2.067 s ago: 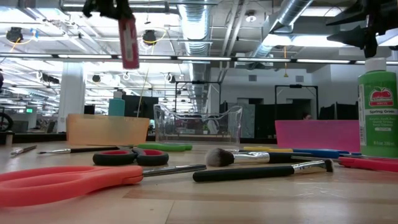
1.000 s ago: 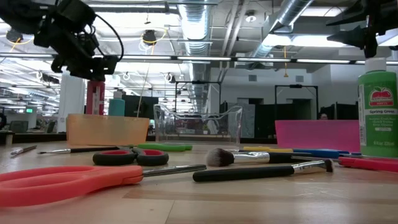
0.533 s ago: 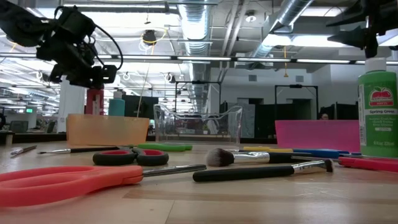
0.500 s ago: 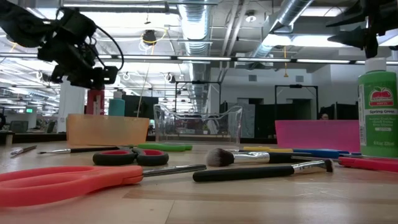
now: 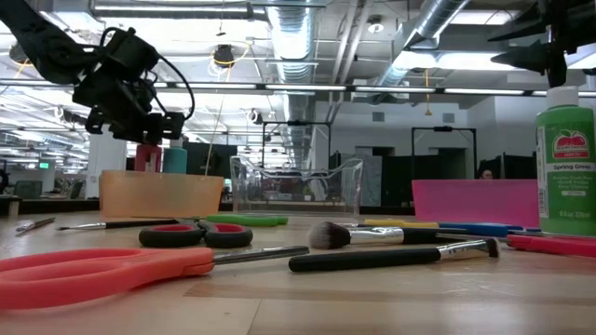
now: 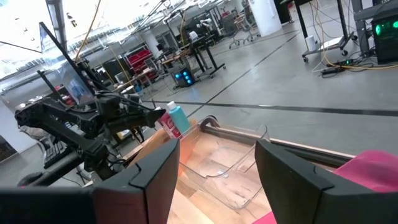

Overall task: Pick & Place Paint Supplies
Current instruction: Put the red paint bottle into the orange bin

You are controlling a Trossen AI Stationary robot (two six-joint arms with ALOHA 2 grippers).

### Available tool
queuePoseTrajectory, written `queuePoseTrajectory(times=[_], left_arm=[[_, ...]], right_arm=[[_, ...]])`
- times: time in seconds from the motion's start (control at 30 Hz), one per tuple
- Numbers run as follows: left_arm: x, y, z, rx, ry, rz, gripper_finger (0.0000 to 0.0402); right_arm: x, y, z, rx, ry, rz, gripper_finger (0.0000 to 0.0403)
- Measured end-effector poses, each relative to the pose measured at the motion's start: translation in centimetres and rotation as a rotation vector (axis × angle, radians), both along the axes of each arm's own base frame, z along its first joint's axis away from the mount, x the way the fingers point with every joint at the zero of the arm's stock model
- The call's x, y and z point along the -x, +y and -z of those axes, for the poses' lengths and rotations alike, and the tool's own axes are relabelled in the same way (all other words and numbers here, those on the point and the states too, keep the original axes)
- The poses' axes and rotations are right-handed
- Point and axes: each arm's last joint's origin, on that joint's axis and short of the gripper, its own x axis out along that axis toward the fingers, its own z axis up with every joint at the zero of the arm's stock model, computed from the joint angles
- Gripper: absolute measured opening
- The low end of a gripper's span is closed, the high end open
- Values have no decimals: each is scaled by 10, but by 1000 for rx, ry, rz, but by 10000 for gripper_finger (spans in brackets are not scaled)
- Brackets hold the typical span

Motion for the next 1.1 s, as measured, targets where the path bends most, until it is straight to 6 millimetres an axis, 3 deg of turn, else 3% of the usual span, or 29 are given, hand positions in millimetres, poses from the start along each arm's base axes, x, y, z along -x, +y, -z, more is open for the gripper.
queuePoseTrajectory(times=[0.57, 0.97, 1.1], left_arm=[[0, 0, 1, -1, 6, -9, 149], [1, 0, 1, -5, 61, -11, 287], [0, -3, -2, -9, 55, 14, 317]], right_arm=[[0, 0, 0, 0, -1, -1, 210], [0, 0, 0, 0, 0, 0, 210], [0, 0, 0, 0, 0, -1, 210]])
